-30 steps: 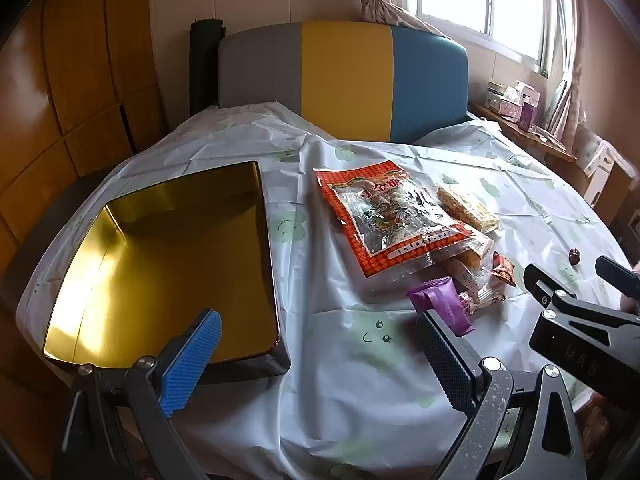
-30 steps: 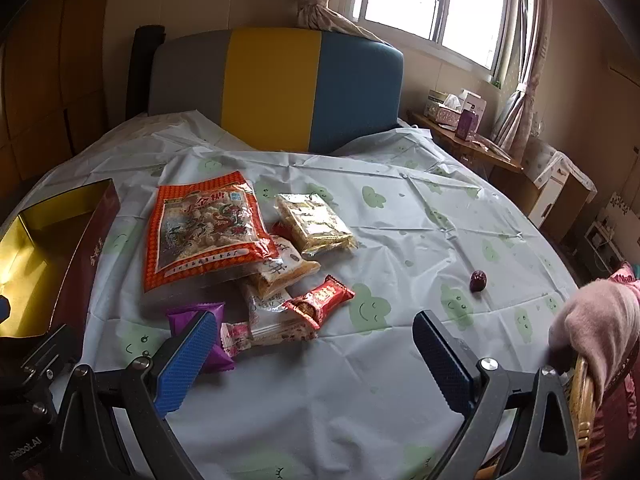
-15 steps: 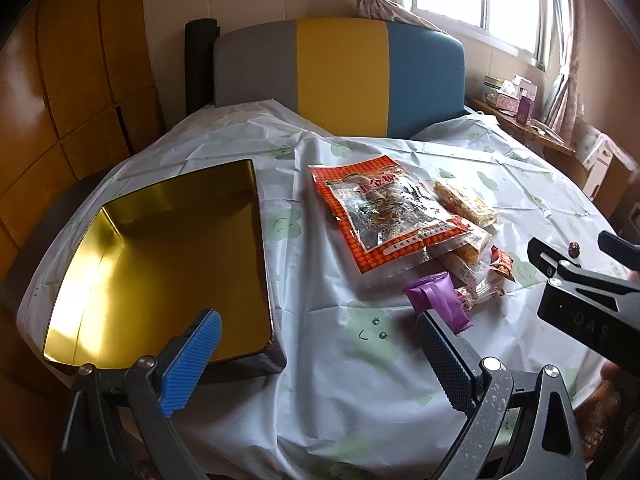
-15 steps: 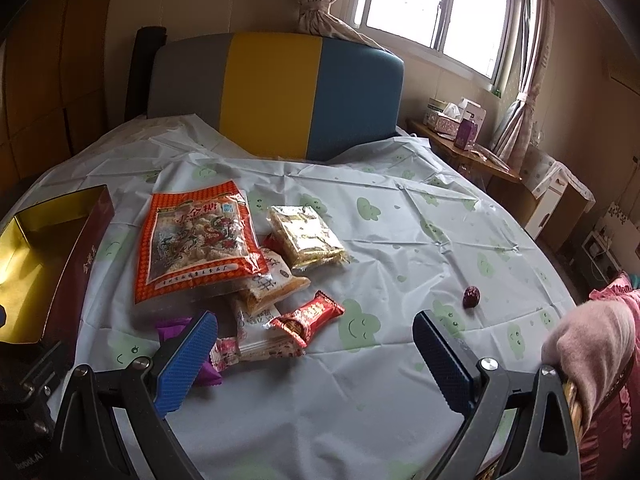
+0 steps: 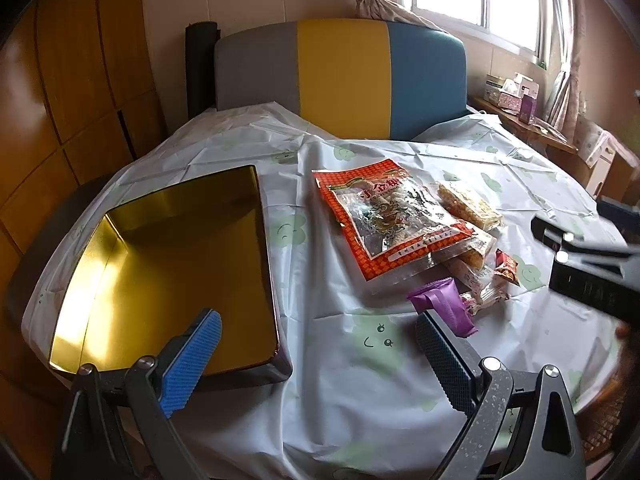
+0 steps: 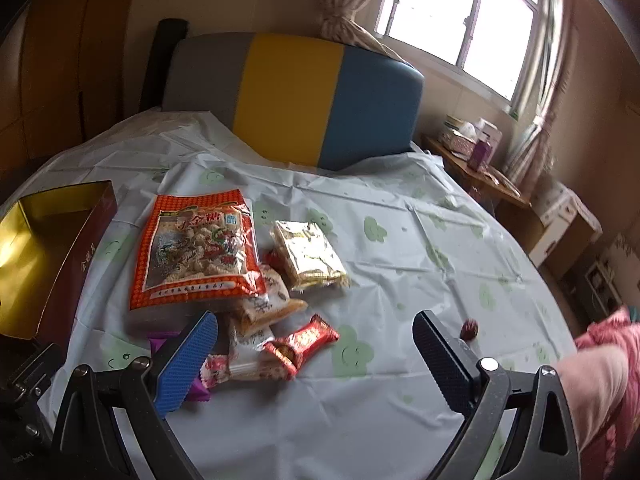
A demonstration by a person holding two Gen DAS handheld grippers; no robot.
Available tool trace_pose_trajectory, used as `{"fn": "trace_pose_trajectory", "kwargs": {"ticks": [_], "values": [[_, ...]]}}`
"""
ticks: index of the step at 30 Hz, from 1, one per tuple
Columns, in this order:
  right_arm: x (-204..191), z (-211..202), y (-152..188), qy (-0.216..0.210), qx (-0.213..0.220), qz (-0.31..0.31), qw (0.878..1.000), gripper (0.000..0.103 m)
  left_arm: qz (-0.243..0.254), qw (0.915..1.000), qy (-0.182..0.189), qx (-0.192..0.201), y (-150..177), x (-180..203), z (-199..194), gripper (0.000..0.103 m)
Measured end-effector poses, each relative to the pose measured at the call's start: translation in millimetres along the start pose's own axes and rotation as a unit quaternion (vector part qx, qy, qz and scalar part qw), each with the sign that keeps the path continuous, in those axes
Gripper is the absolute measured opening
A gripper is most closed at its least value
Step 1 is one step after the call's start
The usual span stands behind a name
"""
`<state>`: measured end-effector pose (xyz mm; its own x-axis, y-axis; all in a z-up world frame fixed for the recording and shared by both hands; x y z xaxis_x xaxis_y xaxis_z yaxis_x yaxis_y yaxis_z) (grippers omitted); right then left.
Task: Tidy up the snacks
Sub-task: 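Move the left gripper toward the large orange snack bag, then grasp the orange snack bag with the left gripper and lift it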
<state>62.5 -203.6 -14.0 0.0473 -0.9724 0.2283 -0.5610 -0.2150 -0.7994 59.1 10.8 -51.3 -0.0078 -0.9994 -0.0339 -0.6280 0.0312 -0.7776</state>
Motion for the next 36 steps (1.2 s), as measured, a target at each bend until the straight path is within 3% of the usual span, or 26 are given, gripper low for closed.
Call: {"fn": "trace_pose_trajectory", "kwargs": {"ticks": [11, 14, 17, 19, 26, 32, 36], "values": [[39, 33, -51, -0.003, 0.038, -0.067, 0.997, 0.1, 0.006, 1.0, -0.004, -0.002, -2, 1, 2, 0.098], [48, 59, -47, -0.02, 0.021, -0.082, 0.996, 0.1, 0.01, 0.9999, -0.007, -0.004, -3, 2, 4, 0.098], [62, 83, -31, -0.028, -0.005, -0.05, 0.998, 0.1, 0.01, 0.9999, -0.01, -0.004, -5, 1, 5, 0.098], [74, 100, -21, -0.032, -0.054, -0.006, 0.998, 0.098, 0.009, 0.9999, -0.011, -0.006, -5, 1, 8, 0.098], [84, 106, -19, -0.04, -0.064, 0.038, 0.996, 0.096, 0.022, 0.9997, -0.003, -0.014, -6, 11, 14, 0.098], [84, 106, -18, -0.032, -0.068, 0.031, 0.997, 0.096, 0.008, 0.9993, 0.026, -0.025, -17, 18, 24, 0.098], [88, 108, -17, -0.026, -0.073, 0.038, 0.996, 0.096, -0.014, 0.9956, 0.08, -0.046, -33, 31, 39, 0.098]]}}
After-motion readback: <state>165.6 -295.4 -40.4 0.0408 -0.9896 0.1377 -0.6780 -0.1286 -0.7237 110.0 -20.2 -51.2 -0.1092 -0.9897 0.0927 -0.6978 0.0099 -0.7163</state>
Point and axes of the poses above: each gripper's, at about its wrist camera, not at the fingertips, and z roughly the way its jaws point, x to its right, y to its underside, the point moved 7 cm from there along z, roughly the way its jaws point, and after that the axes turned 6 degrees about x, right-handed, at the moved point
